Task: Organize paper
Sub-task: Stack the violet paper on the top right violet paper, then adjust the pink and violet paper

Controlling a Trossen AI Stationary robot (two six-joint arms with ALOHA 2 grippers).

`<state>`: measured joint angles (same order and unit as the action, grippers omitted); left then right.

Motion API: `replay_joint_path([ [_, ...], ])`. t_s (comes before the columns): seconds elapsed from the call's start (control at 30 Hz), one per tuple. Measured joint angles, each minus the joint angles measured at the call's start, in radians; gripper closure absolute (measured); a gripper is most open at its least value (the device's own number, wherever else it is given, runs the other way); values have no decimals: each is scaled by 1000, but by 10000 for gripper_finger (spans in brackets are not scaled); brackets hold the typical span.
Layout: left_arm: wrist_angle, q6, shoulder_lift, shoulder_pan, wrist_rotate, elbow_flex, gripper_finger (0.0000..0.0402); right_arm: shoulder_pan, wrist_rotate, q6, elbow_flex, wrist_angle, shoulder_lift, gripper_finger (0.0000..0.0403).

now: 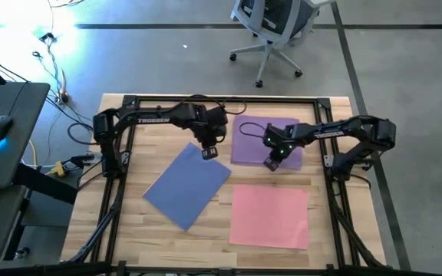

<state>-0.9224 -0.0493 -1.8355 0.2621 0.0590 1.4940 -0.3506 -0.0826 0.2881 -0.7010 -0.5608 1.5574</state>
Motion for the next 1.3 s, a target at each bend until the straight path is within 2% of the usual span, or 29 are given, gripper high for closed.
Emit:
replay_joint_path([
  [0.17, -18, 1, 42, -16, -50, 0, 402, -18, 2, -80, 0, 0, 1, 403],
  [0.33, -19, 11, 79, -21, -78, 0, 402, -18, -1, -57, -14, -14, 2, 403],
  [0.4, -20, 18, 99, -21, -99, -1, 402, -17, 4, -35, -42, -47, 4, 403],
  [0.53, -28, 20, 157, -20, -125, -1, 402, 16, 112, -19, -123, -127, -32, 403],
  [0.7, -72, 10, 228, -5, -224, -1, 402, 89, 126, 54, -242, -281, -116, 403],
  [0.83, -142, 17, 277, 17, -254, -1, 402, 213, 46, 195, -263, -231, -197, 403],
  [1.0, -230, 52, 352, 26, -291, -42, 402, 472, 1, 359, -219, -156, -218, 403],
  [1.1, -228, 87, 410, 25, -294, -110, 402, 628, -45, 507, -119, 28, -203, 403],
  [1.17, -230, 123, 452, 19, -287, -168, 402, 720, -31, 627, -47, 196, -183, 403],
  [1.3, -208, 163, 517, 16, -276, -274, 402, 829, 2, 734, 30, 363, -113, 403],
])
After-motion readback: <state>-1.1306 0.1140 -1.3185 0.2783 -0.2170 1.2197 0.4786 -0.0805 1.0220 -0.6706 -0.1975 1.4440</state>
